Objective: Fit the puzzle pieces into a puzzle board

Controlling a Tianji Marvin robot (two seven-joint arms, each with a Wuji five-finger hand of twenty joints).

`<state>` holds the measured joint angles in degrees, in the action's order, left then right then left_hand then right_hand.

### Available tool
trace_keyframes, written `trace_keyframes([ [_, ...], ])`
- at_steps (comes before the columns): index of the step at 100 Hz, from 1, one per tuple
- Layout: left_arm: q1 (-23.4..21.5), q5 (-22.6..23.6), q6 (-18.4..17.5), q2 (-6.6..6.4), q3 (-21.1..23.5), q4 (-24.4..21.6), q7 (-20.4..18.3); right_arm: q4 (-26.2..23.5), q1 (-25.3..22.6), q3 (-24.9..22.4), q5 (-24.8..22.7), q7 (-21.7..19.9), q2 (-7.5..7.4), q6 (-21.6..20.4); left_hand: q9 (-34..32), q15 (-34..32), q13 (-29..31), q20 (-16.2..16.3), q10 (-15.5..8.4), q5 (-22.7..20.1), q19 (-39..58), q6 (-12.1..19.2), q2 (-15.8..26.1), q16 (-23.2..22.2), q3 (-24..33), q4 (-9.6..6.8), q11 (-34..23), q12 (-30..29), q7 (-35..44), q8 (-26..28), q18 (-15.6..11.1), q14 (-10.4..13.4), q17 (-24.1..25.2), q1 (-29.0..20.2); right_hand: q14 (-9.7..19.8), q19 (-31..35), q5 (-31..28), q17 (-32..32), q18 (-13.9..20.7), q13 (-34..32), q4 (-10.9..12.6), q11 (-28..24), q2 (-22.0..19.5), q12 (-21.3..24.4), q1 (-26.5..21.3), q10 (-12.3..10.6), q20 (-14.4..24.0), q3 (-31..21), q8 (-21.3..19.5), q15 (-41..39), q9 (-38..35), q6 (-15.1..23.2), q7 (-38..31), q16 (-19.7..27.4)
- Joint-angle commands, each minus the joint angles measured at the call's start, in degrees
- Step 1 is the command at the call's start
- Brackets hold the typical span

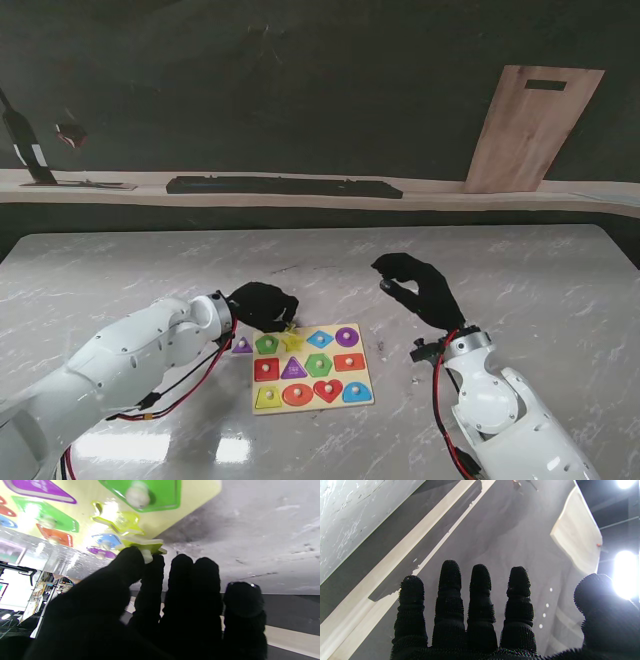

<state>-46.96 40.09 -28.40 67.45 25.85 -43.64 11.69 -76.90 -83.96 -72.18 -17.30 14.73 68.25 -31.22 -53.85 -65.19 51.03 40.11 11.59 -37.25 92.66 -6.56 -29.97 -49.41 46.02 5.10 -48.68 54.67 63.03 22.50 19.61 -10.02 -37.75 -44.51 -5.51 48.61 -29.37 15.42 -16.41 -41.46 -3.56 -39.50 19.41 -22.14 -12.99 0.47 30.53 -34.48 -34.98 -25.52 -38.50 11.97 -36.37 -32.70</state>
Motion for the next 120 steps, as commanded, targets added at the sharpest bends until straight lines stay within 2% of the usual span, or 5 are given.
trace_keyframes([
  [1,0.11,-0.51,-0.82,0.36,-0.44,-0.72,-0.95,-0.11,-0.33,0.22,0.00,-0.07,0.14,-0.27,-1.50,-2.84,1.72,-0.24,1.23,-1.78,3.74,1.58,0.07,-1.44,4.13,-3.69,-2.46,1.69,5.33,1.76,-4.50,2.74,-1.07,-0.62,-0.30,0.85,-1.43,-0.10,-0.61,-1.52,1.31,-0.36,-1.13,-0.65,-0.59,-0.02,0.68,0.85,0.05,-0.92,-1.33,1.18,-0.79,-0.58],
  [37,0.68,-1.25,-1.17,0.77,-2.61,-0.81,-2.48,-0.20,-0.42,0.19,0.09,0.06,0.19,-0.31,-2.79,-4.57,3.72,-0.67,1.25,-1.97,5.78,0.84,-0.30,-2.13,5.26,-4.03,-3.91,2.95,6.30,1.97,-4.84,3.70,-3.26,0.25,-0.34,0.94,-1.47,0.05,-0.64,-1.79,1.31,-0.52,-1.08,-0.71,-0.55,0.02,0.69,0.84,0.05,-1.16,-1.70,1.20,-0.78,-0.69],
  [80,2.34,-2.17,-1.99,2.10,-5.86,2.59,-1.99,-0.39,-0.58,0.02,0.23,-0.02,0.17,-0.30,-2.46,-4.84,3.75,-1.28,1.30,-1.48,6.45,0.51,0.06,-1.99,4.93,-3.71,-4.32,2.96,6.43,1.99,-5.14,3.94,-3.60,0.06,-0.53,0.99,-1.89,0.12,-0.63,-2.13,1.31,-0.66,-1.03,-0.74,-0.56,0.05,0.66,0.80,0.02,-1.43,-2.04,1.03,-0.89,-0.80],
  [120,2.61,-1.93,-2.43,2.08,-6.42,2.77,-1.96,-0.33,-0.52,0.02,0.28,0.01,0.19,-0.12,-1.97,-4.71,3.37,-1.70,0.72,-1.13,6.46,0.46,0.46,-1.88,3.91,-3.44,-4.31,2.74,6.28,1.94,-5.41,4.09,-3.32,0.38,-0.50,1.05,-1.97,0.13,-0.63,-2.21,1.30,-0.77,-1.03,-0.77,-0.51,0.04,0.62,0.80,0.01,-1.55,-2.28,0.96,-0.90,-0.86],
])
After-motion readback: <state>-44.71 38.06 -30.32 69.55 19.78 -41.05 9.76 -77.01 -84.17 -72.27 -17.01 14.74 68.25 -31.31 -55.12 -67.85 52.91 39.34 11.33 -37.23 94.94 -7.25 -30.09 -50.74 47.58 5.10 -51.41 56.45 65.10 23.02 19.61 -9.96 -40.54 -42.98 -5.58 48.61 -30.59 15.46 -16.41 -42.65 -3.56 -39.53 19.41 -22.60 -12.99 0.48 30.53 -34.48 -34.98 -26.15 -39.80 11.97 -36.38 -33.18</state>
